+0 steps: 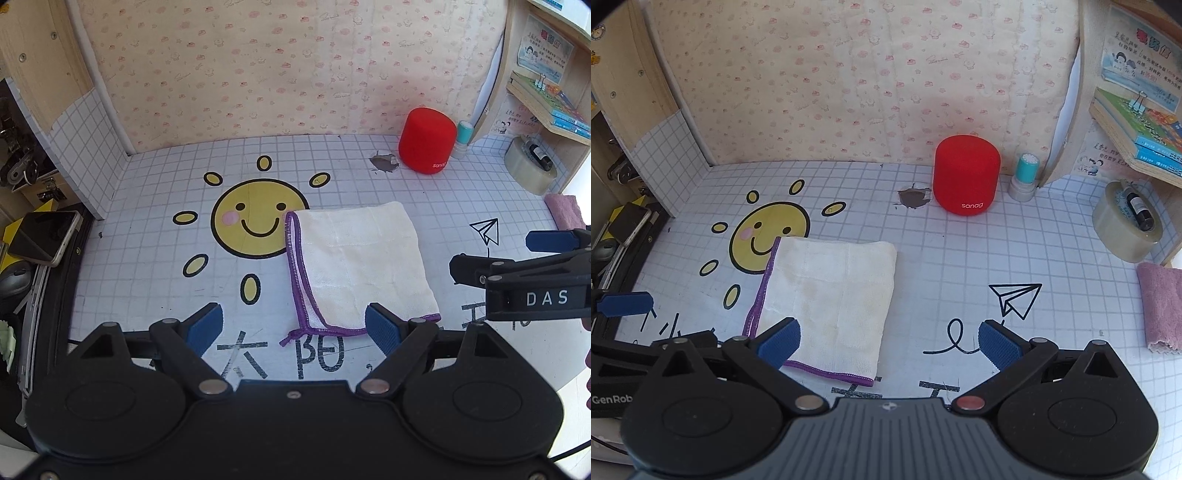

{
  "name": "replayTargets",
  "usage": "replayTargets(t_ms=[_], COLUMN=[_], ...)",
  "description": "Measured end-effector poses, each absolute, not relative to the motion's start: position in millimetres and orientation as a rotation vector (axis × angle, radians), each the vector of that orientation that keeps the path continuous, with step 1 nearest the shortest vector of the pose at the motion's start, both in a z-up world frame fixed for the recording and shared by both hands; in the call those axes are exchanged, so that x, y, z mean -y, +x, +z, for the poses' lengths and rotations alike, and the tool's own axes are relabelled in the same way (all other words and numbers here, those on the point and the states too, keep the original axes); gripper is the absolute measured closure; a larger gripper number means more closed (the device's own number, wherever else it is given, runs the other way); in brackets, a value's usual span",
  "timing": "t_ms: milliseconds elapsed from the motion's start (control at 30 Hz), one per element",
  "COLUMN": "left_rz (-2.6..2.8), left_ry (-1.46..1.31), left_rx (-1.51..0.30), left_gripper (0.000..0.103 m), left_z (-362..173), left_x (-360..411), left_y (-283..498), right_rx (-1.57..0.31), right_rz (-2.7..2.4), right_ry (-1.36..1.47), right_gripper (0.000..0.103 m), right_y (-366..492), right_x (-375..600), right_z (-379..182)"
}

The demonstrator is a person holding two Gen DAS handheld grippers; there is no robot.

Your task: Fold towel

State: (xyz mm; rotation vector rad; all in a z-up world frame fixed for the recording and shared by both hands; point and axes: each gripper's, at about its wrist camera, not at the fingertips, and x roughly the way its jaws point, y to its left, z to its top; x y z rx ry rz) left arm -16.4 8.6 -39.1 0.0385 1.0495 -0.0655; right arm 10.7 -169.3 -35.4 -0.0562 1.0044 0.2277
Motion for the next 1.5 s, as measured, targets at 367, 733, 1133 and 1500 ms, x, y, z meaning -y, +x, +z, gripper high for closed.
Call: replayTargets(t_ms=[367, 733, 1133, 1500], left_rz=[-0.029, -0.044, -0.019, 0.037], left_ry=[0.057, 0.023, 0.005, 0.004], left_rx=[-1.016, -1.053, -1.057, -1.075], left_gripper=[0.018, 0.018, 0.018, 0.018], left_z=[-36, -41, -40, -42], left_x=[-13, -14, -17, -21], left_y=[-18, -17, -18, -17], right_rx=[-1.022, -1.042, -1.039, -1.032], right_rz=[0.242, 0.255, 0.258, 0.251], right_ry=[-0.067, -0.078, -0.091, -0.093], right_gripper=[0.000, 0.000, 0.000, 0.000], right_y=[15, 16, 18, 20], right_x=[163, 160, 159, 161], right_z=[-40, -46, -45, -42])
